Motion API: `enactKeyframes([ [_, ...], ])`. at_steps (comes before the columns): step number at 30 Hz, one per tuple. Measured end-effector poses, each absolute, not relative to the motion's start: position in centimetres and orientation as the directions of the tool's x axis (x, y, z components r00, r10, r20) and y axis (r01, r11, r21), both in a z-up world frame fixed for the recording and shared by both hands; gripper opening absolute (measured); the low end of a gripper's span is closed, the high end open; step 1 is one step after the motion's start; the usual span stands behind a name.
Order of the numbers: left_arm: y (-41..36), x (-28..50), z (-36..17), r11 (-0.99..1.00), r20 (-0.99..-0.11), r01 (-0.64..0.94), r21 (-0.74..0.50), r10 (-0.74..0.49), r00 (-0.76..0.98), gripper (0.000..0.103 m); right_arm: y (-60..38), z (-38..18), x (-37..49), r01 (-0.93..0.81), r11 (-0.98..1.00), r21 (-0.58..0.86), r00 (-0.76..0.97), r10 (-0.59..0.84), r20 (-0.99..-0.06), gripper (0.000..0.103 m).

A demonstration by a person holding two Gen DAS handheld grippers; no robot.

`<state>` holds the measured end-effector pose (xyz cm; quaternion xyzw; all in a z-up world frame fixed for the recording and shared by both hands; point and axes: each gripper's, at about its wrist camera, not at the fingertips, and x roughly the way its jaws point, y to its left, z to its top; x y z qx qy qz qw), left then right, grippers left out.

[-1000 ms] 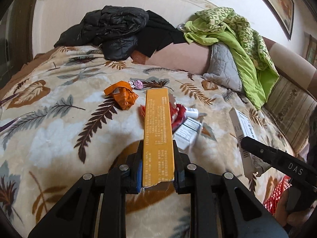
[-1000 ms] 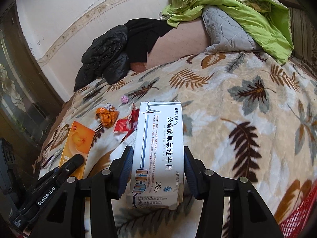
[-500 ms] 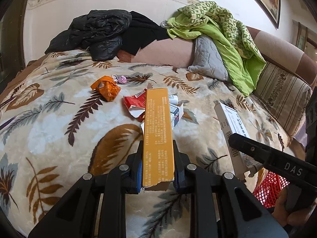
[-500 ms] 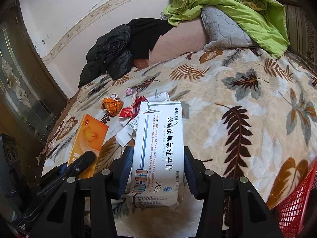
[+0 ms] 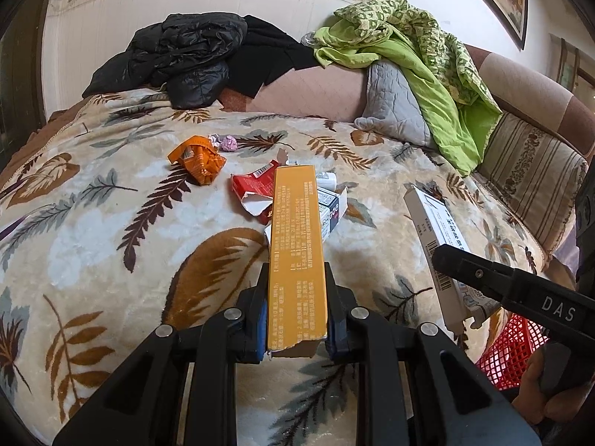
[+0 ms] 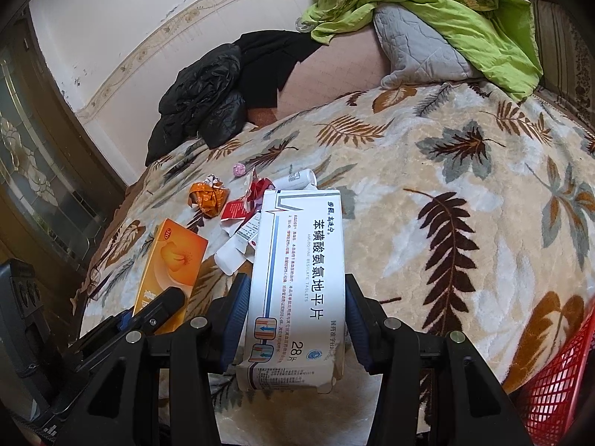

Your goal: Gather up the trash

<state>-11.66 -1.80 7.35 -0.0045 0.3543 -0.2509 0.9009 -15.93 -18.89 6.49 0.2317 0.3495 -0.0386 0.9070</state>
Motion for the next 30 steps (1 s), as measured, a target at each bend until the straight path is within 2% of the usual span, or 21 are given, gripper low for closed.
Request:
enactKeyframes([
  [30, -2.6, -12.0, 7.2, 0.869, -0.625, 0.477, -0.129, -0.445, 0.642, 0.022, -19.1, 7.6, -17.7, 0.226, 0.888, 0.401, 0.779, 0.082, -0.621, 0.053],
])
